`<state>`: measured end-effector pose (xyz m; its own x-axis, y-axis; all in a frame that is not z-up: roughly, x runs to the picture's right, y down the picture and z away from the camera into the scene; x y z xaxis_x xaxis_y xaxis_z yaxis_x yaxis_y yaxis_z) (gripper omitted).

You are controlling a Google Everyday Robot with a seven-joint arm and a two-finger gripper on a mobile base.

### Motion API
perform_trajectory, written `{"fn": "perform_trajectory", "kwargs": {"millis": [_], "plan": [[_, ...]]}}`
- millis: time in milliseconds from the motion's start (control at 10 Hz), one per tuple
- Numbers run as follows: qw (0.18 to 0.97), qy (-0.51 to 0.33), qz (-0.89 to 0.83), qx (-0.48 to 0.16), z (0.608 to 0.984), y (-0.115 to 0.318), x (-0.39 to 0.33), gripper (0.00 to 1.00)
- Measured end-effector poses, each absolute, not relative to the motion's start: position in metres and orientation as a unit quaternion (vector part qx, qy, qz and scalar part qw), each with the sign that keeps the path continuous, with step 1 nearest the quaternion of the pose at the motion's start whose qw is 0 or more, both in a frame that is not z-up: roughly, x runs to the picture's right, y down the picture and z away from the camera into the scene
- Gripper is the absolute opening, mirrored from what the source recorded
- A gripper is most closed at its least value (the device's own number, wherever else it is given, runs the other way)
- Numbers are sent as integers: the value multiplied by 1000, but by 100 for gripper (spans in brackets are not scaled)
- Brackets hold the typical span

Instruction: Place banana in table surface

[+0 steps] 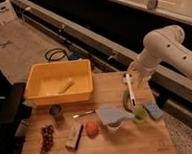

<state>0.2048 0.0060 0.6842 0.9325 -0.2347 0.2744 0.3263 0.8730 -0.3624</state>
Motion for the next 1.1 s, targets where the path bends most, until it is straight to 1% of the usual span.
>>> {"fn": "perform_trajectory", "kwargs": {"millis": [300, 500, 800, 1100], "plan": [[962, -106, -155, -199, 684, 2, 204, 62], [960, -114, -178, -186, 688, -19, 183, 62], [950, -128, -230, -168, 694, -53, 124, 62], [932, -147, -298, -146, 694, -83, 43, 62]]}}
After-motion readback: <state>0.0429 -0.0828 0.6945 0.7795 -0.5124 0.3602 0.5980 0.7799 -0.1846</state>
